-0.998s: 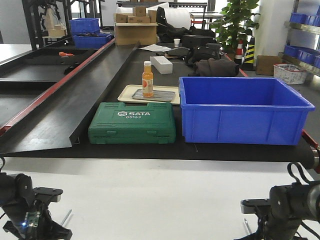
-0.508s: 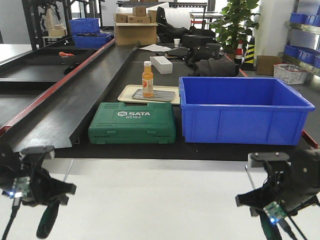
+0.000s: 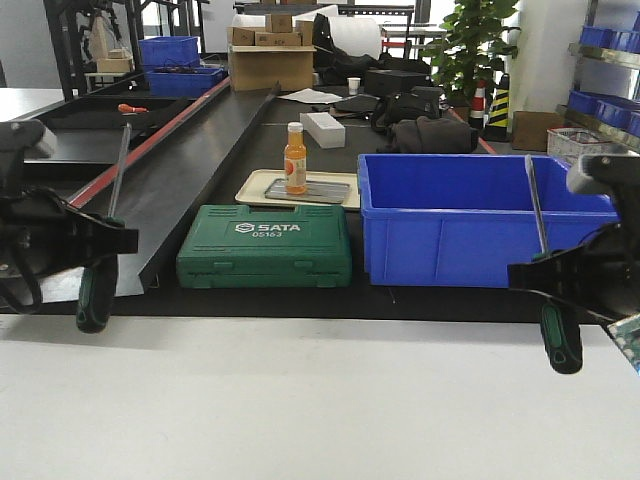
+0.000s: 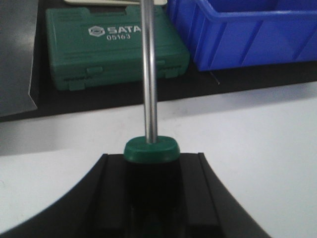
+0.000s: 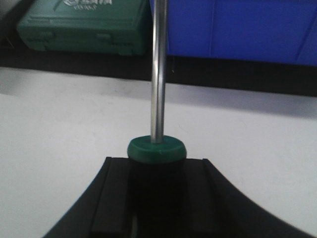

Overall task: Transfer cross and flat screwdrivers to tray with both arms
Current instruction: 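Lift both screwdrivers upright off the table with both grippers, then hold both screwdrivers upright while the base turns away from the table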

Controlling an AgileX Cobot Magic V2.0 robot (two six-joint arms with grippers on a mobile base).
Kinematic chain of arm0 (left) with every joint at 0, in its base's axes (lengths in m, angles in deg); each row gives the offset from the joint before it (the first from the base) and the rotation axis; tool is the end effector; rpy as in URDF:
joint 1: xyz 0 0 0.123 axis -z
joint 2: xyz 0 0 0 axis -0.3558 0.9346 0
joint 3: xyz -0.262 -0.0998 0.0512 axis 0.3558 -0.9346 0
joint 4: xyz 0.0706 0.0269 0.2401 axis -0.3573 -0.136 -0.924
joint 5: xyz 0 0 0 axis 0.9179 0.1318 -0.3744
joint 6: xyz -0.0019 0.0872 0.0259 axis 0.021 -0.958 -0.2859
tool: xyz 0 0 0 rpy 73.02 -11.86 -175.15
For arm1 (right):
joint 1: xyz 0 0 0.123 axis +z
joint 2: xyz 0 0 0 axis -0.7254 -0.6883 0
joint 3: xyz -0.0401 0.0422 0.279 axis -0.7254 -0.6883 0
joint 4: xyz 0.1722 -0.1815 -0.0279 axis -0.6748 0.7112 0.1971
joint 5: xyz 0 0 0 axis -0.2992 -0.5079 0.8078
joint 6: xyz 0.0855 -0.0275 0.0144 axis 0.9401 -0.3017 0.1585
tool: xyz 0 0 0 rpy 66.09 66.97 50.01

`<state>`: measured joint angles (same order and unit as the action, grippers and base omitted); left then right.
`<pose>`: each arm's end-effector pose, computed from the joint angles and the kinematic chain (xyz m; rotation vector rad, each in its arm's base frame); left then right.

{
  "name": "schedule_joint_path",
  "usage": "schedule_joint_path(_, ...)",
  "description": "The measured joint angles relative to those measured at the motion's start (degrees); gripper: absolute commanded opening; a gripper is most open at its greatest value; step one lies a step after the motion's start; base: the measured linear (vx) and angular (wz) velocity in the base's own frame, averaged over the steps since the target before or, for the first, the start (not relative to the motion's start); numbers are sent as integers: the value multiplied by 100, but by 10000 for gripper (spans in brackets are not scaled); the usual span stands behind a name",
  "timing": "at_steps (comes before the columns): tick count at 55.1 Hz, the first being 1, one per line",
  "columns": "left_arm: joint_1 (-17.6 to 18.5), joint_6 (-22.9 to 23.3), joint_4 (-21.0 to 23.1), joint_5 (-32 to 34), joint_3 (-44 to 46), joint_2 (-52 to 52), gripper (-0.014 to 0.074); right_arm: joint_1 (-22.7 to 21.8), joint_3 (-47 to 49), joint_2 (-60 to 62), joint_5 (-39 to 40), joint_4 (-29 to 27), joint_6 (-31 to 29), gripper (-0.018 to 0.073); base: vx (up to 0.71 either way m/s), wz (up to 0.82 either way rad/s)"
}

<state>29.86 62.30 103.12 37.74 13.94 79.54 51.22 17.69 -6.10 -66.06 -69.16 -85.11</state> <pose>0.3227 -0.0704 0.4004 0.2066 2.0094 -0.3639 0.2987 0.0357 0.3844 -0.1086 2.0935 0.2070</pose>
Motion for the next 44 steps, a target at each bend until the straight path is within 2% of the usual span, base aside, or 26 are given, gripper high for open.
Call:
schedule_joint_path(10,-5,4,-18,26,0,-329,1,0,304,119,-22,-974,-946,-8,0,0)
schedule_joint_path(18,-5,4,-20,-26,0,-346,1,0,432,121,-40,-1440,-1511,-8,0,0)
schedule_joint_path(44,-5,4,-24,-162,-16,-346,1,0,433,121,-127,-1543,-1674,-8,0,0)
